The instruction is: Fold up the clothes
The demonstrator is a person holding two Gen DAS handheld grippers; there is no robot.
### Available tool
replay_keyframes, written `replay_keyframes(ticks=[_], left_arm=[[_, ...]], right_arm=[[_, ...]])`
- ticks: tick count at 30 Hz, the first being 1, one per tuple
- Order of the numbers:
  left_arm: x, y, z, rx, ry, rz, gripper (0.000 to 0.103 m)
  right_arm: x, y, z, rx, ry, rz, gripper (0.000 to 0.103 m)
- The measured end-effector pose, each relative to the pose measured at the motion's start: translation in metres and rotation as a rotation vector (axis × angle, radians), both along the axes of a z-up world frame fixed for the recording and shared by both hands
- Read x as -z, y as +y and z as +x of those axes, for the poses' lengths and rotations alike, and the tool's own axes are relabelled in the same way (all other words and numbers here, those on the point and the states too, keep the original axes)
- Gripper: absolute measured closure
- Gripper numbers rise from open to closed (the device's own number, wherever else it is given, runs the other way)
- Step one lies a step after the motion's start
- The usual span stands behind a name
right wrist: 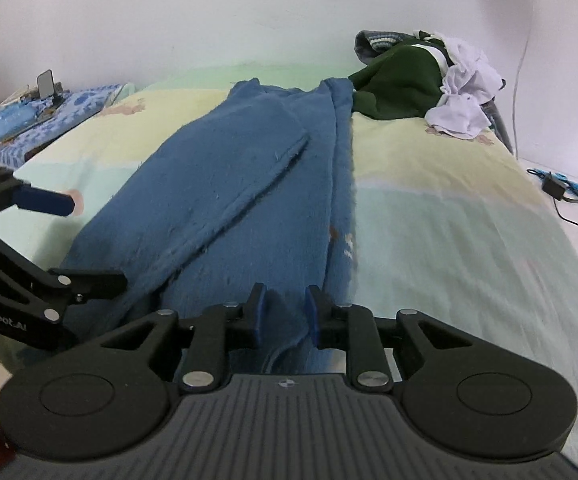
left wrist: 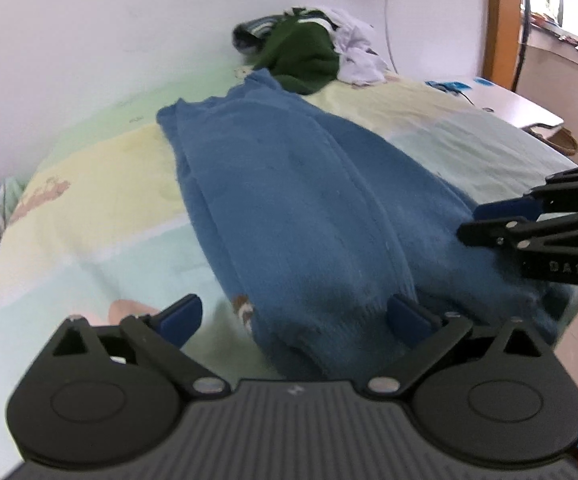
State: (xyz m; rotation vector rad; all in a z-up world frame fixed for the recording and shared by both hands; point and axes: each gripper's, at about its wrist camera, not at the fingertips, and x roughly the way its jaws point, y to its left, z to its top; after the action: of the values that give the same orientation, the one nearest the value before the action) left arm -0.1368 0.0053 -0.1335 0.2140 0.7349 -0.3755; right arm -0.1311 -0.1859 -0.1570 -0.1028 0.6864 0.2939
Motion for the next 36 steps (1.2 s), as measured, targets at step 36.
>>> replay_keyframes(ticks=[36], left_arm=[[-0.003,-0.022,-0.016,-0.198,0.331,-0.1,0.001]], right_arm=[[-0.011,-0.053,0.004,-0.297,0.181,0.043,0.06]])
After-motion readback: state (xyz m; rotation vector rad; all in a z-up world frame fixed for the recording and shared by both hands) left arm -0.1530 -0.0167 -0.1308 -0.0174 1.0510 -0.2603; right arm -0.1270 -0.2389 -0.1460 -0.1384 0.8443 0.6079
